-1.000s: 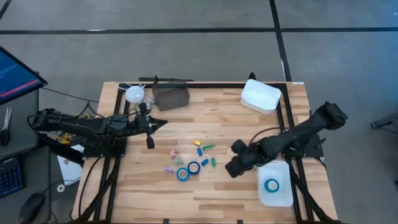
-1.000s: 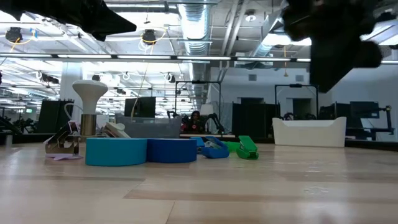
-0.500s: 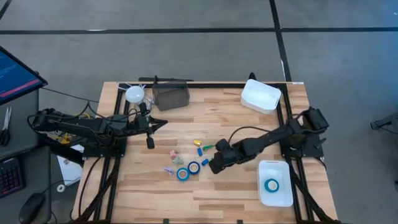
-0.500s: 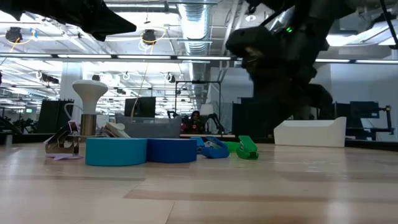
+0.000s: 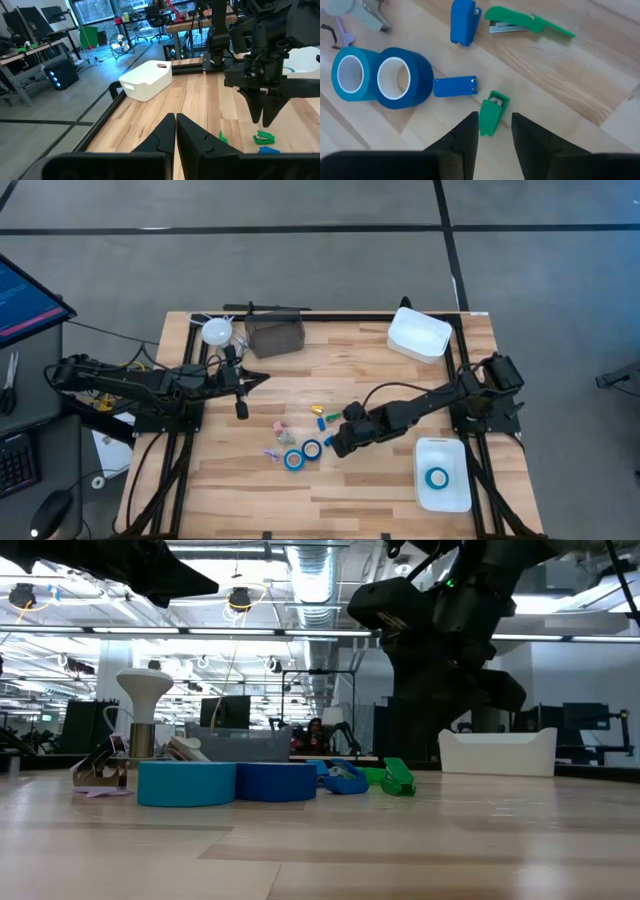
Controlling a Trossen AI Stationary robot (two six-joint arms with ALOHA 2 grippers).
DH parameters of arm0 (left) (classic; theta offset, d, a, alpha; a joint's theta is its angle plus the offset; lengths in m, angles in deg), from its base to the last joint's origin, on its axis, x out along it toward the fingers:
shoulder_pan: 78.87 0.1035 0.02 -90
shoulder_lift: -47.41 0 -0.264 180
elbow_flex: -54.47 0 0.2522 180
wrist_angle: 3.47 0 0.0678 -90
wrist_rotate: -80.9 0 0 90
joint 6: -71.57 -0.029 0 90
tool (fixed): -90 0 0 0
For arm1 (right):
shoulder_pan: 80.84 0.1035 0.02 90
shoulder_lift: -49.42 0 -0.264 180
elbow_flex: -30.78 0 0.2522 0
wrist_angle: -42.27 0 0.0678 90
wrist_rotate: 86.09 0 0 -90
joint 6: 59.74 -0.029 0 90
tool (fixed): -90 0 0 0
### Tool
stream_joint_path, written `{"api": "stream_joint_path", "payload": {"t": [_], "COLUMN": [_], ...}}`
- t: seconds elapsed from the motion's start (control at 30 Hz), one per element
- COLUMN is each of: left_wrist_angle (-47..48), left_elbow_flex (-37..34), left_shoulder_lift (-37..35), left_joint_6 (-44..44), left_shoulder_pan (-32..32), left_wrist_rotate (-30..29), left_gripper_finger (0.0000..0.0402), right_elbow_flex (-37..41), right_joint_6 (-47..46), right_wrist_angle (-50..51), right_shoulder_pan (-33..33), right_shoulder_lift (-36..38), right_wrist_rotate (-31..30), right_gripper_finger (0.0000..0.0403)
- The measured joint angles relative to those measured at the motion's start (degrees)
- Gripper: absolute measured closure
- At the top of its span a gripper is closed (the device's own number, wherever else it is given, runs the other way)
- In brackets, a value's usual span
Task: Pick and place Stapler, Stapler remover, tape
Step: Put the bottom green stapler into the top white bin
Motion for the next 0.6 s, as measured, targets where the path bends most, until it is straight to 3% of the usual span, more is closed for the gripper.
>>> {"api": "stream_joint_path", "payload": {"t": [0.23, 0.6], "left_wrist_angle": [0.99, 1.31], "left_elbow_flex": [0.01, 0.00], "left_shoulder_lift": [0.00, 0.00], "left_joint_6": [-0.13, -0.13], "left_shoulder_pan": [0.01, 0.00], "left_wrist_rotate": [0.02, 0.02], "left_gripper_finger": [0.0394, 0.0394], "right_elbow_flex": [0.01, 0.01], "right_joint_6": [1.22, 23.29], "right_wrist_angle": [-0.54, -11.23], "right_shoulder_pan": [-0.04, -0.13], "right_shoulder_lift": [-0.02, -0.01], "right_wrist_rotate": [-2.46, 2.34], "right_gripper_finger": [0.0267, 0.0250]}}
